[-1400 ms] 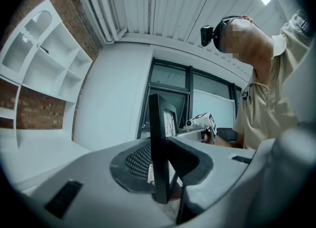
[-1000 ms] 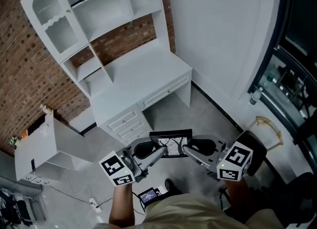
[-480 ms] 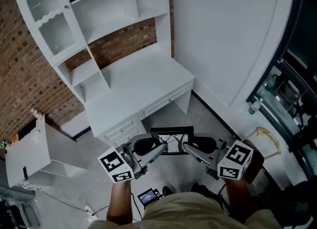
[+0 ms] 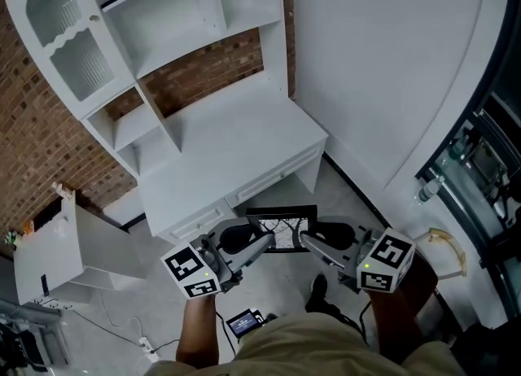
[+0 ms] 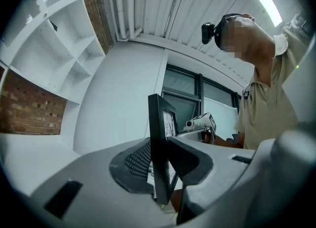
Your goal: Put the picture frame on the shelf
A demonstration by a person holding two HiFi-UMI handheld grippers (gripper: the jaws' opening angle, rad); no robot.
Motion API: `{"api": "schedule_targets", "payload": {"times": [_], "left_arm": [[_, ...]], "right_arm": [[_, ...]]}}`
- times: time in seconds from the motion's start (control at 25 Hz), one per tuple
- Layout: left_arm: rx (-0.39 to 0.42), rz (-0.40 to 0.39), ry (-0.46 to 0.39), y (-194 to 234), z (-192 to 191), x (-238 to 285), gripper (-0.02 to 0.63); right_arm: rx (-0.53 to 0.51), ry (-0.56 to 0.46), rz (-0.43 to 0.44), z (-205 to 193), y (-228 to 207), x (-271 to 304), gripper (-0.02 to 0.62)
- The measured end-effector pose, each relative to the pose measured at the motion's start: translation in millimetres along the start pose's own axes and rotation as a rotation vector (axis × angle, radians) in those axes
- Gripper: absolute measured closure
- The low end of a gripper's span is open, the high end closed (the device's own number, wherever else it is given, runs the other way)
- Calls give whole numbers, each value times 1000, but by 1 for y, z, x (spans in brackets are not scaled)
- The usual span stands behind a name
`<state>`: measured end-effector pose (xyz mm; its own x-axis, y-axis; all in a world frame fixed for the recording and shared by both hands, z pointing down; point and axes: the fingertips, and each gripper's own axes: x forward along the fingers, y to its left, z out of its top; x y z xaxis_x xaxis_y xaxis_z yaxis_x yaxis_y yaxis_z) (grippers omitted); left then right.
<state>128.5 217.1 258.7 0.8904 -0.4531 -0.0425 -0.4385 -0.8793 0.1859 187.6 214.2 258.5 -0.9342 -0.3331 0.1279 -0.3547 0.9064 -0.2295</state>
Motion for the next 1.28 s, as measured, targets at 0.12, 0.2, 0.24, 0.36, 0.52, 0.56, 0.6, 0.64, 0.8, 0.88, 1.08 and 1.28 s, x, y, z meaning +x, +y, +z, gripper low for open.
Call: {"api": "schedule_targets", "payload": {"times": [0.12, 0.2, 0.24, 0.36, 0.52, 0.56, 0.6, 0.64, 0.8, 0.88, 1.08, 1.28], "left_arm": [[9, 28, 7, 24, 5, 38, 515], [14, 45, 8, 41, 9, 64, 515], [16, 53, 8, 48, 10, 77, 515], [20, 84, 11, 66, 13, 114, 515], [27, 117, 19, 86, 19, 155, 515], [27, 122, 26, 92, 20, 163, 515], [26, 125, 33, 99, 21, 169, 515], [26, 128, 40, 106, 22, 174, 515], [13, 143, 51, 138, 20, 193, 515], [4, 146, 49, 158, 19, 197, 515], [-2, 140, 24, 214, 22, 199, 515], [-1, 146, -15, 283, 38, 181, 515]], "right_arm": [[-1, -6, 28, 11, -44, -8, 517], [-3, -12, 48, 19, -74, -13, 517], [-5, -13, 57, 23, -89, -17, 517], [-9, -13, 90, 32, -129, -28, 517], [-8, -23, 121, 43, -174, -40, 517], [-2, -27, 126, 45, -184, -41, 517], [5, -31, 131, 47, -193, -40, 517], [13, -34, 136, 48, -201, -38, 517], [28, -26, 147, 50, -237, -27, 517], [31, -19, 146, 52, -254, -15, 517], [27, 8, 131, 60, -293, 24, 517], [-4, 27, 124, 81, -324, 86, 517]]}}
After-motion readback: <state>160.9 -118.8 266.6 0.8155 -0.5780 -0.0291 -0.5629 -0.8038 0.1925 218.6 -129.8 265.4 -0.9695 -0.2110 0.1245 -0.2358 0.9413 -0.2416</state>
